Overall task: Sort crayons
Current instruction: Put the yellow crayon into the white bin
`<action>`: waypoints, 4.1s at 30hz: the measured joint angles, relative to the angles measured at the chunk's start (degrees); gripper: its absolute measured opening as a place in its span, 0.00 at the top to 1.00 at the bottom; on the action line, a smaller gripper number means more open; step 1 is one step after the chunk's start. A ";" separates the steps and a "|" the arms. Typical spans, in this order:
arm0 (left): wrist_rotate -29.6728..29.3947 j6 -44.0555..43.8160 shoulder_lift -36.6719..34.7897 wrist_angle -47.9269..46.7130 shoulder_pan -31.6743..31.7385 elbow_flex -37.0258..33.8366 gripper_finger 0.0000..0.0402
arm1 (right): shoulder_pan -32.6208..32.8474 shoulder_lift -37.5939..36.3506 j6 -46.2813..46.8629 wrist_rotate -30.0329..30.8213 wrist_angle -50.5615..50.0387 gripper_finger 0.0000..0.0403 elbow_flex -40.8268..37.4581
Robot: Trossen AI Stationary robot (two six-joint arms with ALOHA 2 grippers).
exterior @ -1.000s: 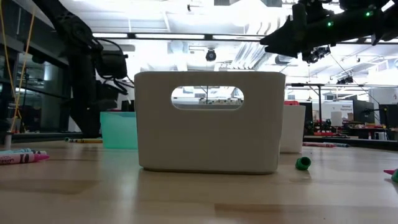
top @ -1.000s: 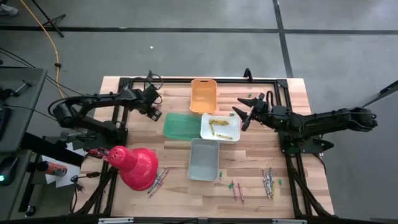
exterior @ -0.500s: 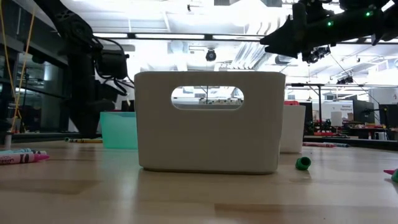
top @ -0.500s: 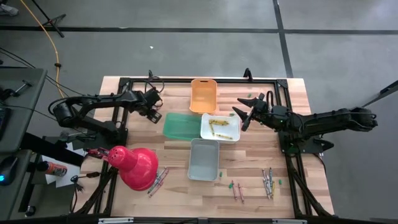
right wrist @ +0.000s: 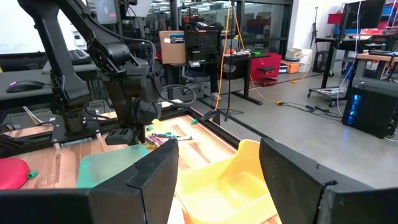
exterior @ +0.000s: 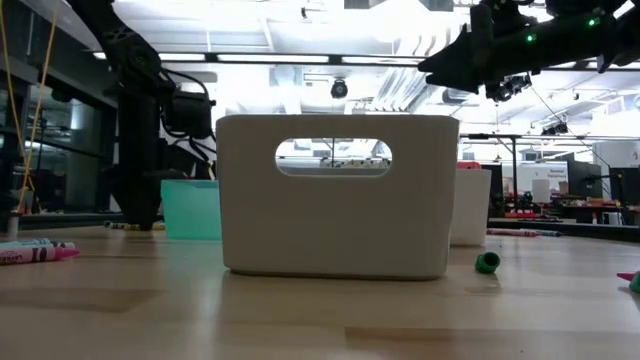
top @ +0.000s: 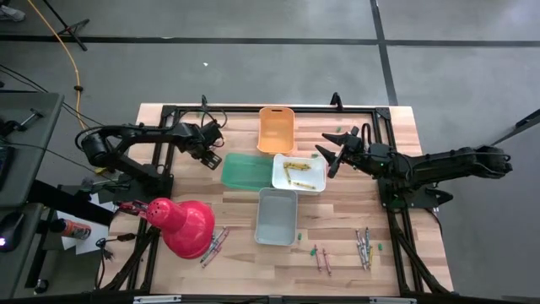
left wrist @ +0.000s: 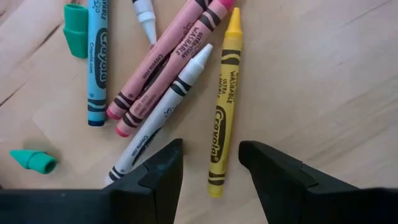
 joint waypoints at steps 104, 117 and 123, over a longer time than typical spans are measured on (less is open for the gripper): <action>12.93 24.88 3.77 55.81 -28.98 13.67 0.53 | -0.04 2.89 3.39 -14.18 3.82 0.45 0.02; 12.58 20.85 -19.18 81.78 -27.19 -9.83 0.54 | -0.13 2.71 5.47 -7.54 1.99 0.45 0.41; 12.57 19.27 -26.13 73.72 -27.13 -10.44 0.54 | -0.07 2.83 6.27 -6.41 -7.83 0.45 5.14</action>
